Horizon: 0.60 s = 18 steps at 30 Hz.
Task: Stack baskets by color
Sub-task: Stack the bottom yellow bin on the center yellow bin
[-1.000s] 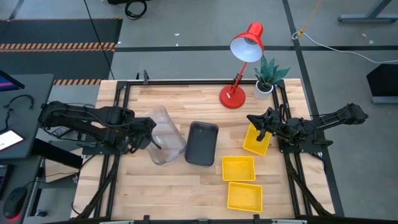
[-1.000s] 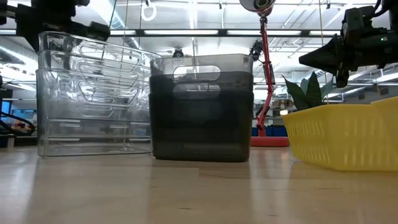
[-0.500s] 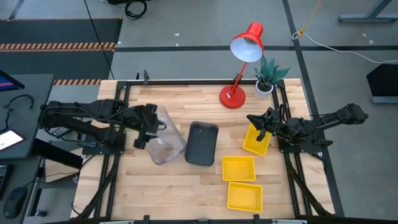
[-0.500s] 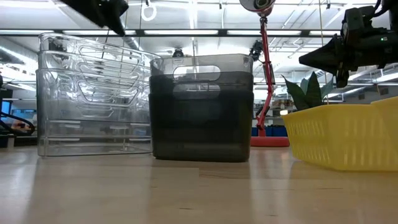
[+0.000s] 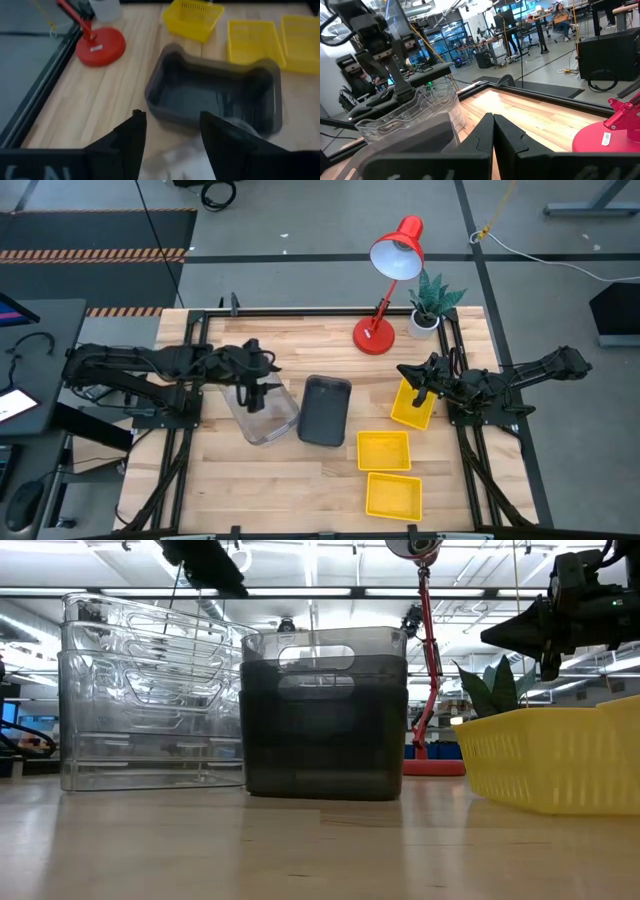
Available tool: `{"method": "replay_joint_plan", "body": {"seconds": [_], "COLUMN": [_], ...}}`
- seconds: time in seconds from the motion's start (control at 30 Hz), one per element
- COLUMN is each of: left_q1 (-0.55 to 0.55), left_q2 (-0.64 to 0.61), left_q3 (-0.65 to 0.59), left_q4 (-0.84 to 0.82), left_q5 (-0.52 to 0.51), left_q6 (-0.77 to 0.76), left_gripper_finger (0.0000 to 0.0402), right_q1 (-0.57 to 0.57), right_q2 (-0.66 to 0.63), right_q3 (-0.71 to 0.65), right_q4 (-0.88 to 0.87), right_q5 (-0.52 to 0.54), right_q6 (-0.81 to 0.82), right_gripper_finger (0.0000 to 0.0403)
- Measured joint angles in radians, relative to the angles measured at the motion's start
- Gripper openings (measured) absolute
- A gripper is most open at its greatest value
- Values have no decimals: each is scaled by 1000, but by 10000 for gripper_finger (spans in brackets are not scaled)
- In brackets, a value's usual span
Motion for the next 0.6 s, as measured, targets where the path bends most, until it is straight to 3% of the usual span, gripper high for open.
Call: {"method": "replay_joint_plan", "body": {"seconds": [0.17, 0.3, 0.37, 0.5, 0.6], "left_q1": [-7, -33, -48, -72, -79], "left_q2": [0, 0, 0, 0, 0], "left_q3": [-123, -180, -192, -198, -198], "left_q4": [220, 317, 323, 328, 329], "left_q5": [3, 3, 4, 4, 4], "left_q6": [-21, -71, -103, -166, -207], "left_gripper_finger": [175, 168, 167, 167, 167], "right_q1": [0, 0, 0, 2, 22], "right_q2": [0, 0, 0, 31, 104], "right_q3": [0, 0, 0, 28, 84], "right_q4": [9, 120, 172, 184, 157], "right_q5": [0, -8, -86, -360, -431], "right_q6": [16, 81, 100, 101, 99], "right_gripper_finger": [12, 12, 12, 12, 12]}}
